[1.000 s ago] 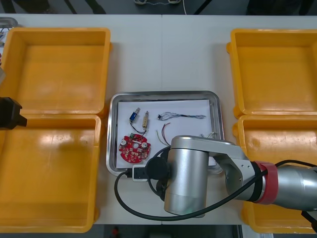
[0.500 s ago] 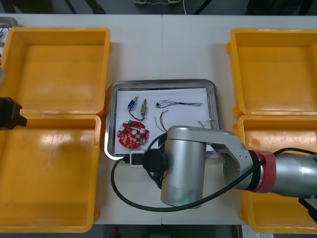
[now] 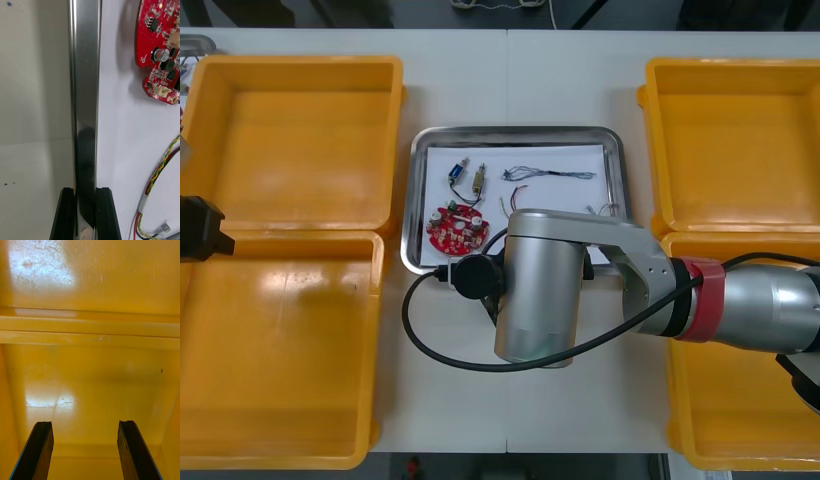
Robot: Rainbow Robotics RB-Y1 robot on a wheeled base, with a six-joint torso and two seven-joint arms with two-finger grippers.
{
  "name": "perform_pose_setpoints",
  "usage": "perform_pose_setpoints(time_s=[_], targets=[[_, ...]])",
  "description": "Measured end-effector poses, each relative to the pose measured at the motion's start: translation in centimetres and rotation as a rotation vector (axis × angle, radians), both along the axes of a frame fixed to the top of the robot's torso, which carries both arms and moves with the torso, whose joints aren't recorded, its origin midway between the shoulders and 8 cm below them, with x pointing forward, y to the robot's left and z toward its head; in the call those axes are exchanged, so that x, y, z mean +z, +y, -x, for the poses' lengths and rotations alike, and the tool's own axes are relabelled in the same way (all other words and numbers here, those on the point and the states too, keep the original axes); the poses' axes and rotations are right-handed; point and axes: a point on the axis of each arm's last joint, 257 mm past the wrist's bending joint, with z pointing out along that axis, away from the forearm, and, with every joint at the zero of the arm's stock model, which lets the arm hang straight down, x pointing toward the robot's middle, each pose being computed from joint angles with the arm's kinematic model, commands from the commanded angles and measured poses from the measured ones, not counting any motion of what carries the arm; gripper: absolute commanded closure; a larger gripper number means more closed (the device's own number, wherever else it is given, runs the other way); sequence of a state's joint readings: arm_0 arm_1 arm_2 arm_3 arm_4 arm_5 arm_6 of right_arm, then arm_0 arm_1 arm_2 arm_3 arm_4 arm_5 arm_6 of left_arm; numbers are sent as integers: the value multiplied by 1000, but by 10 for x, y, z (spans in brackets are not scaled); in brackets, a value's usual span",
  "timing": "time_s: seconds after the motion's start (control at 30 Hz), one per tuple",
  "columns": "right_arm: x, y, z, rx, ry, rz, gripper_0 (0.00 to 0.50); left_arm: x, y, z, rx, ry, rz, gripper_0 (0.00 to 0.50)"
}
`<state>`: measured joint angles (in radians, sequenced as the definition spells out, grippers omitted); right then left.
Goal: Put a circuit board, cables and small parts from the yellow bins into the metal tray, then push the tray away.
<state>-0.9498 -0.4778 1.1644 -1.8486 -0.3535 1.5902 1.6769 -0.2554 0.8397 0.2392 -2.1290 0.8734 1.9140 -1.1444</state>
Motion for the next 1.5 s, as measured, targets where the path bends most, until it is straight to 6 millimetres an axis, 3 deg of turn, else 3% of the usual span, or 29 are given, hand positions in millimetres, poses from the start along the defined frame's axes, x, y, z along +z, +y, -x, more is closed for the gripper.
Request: perform_pose_setpoints(time_s=[0.73,1.0,1.5], targets=[[55,3,-71,-30,-148,10,500,0,0,0,0,0,0,0],[59,11,-105,-12,-185,-52,500,0,0,0,0,0,0,0],[65,-6,-155,-43,-235,-85,500,0,0,0,0,0,0,0]])
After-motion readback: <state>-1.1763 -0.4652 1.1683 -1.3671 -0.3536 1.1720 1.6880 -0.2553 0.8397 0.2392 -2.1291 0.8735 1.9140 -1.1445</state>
